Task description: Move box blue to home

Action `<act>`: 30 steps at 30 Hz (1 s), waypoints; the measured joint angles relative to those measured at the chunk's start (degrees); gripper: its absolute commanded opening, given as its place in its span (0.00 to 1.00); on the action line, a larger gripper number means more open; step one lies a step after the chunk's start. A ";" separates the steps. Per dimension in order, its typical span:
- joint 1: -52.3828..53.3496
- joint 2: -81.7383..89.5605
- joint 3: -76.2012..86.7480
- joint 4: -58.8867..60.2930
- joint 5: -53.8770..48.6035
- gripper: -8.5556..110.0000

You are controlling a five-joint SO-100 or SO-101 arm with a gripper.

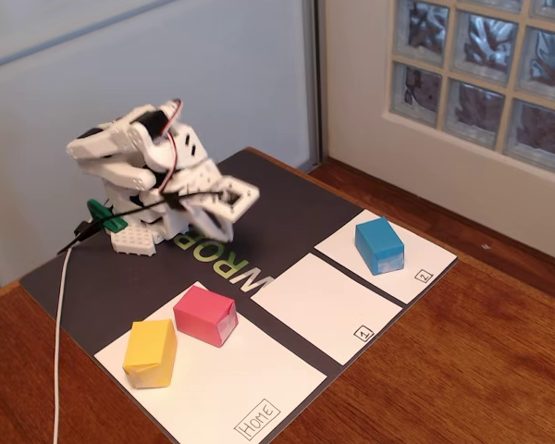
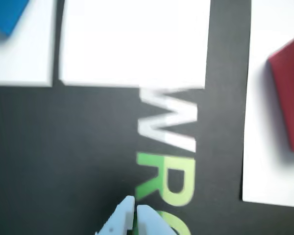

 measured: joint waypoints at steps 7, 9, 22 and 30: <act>-5.19 -30.59 -24.17 -3.16 11.78 0.07; -6.33 -38.14 -31.03 -3.34 14.41 0.07; -19.42 -81.39 -75.23 -1.85 39.73 0.07; -25.84 -89.03 -77.34 -4.48 47.02 0.07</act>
